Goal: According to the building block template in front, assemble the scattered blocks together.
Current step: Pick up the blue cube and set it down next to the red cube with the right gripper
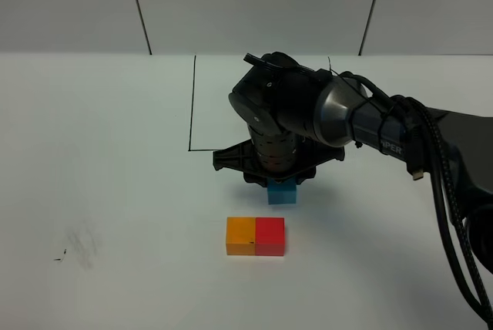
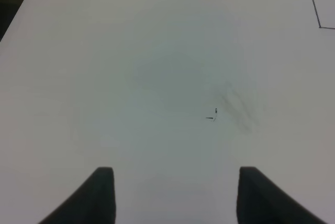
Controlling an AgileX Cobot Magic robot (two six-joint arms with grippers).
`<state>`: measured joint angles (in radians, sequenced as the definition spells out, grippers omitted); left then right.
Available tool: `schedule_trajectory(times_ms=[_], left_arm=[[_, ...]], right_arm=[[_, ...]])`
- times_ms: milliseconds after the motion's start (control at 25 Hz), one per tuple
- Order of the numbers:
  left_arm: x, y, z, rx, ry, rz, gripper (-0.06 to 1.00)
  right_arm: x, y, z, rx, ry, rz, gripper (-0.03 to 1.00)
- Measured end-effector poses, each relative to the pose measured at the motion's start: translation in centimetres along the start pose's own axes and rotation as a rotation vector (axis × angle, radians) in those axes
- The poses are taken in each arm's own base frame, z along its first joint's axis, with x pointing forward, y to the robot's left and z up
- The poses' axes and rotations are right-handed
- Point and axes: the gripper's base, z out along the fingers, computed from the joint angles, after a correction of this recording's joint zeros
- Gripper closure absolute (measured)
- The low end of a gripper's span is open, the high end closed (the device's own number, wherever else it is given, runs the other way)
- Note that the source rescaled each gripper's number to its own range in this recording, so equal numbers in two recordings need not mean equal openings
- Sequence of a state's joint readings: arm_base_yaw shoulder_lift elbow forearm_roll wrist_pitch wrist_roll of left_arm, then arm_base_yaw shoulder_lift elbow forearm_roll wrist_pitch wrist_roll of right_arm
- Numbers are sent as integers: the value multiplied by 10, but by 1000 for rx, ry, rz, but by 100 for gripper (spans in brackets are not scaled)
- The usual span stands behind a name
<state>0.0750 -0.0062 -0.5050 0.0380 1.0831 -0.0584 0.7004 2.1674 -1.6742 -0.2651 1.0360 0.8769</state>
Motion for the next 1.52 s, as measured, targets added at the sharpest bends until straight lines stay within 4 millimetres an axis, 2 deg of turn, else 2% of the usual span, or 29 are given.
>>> schedule_trajectory(times_ms=[600, 1360, 1520], left_arm=[[0, 0, 0, 0, 0, 0, 77], [0, 0, 0, 0, 0, 1, 77], [0, 0, 0, 0, 0, 1, 77]], right_arm=[[6, 12, 0, -55, 8, 20, 67], [8, 9, 6, -5, 24, 44, 67], [10, 10, 14, 8, 46, 45, 67]])
